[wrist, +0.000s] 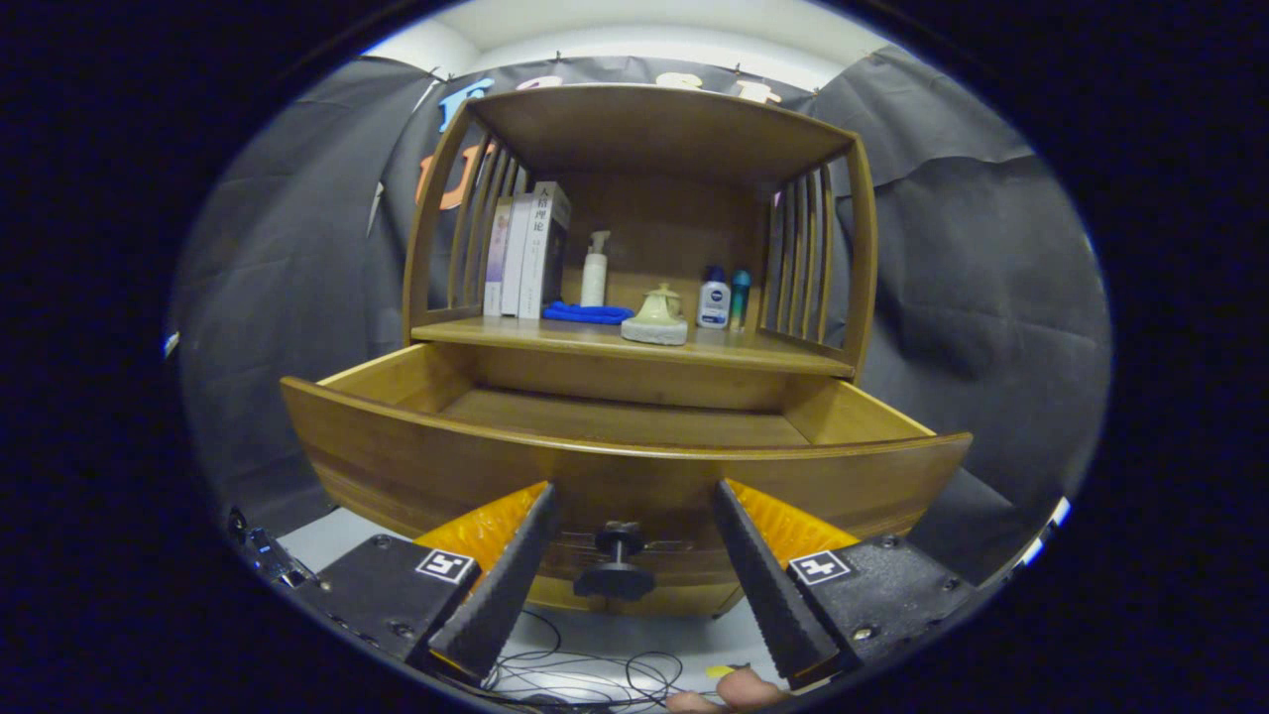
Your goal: Pull open the drawer, take out the items inside it, and place them on the countertop above the cabinet.
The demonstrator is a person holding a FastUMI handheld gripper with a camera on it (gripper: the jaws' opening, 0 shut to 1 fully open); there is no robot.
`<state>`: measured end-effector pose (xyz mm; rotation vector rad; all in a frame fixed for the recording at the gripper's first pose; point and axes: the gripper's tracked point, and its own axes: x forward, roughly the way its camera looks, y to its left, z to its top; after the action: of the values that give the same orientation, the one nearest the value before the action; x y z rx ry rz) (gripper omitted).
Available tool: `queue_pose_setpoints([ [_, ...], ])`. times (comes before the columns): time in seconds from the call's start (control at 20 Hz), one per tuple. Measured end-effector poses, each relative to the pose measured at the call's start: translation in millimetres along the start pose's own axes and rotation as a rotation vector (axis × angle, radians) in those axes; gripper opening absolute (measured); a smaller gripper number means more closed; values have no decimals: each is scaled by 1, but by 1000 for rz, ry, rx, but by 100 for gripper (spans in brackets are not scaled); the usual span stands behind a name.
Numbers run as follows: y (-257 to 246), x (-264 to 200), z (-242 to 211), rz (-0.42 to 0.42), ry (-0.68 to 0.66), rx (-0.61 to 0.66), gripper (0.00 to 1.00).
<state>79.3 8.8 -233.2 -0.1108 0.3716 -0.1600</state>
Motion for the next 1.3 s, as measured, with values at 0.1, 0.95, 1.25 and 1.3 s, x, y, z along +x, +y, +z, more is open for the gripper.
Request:
queue_pose_setpoints([
  [0.1,6,1,0,-3,-9,3,100],
  [0.95,9,86,29,14,37,14,99],
  [1.25,10,117,37,10,45,7,100],
  [1.3,11,120,39,11,44,8,100],
])
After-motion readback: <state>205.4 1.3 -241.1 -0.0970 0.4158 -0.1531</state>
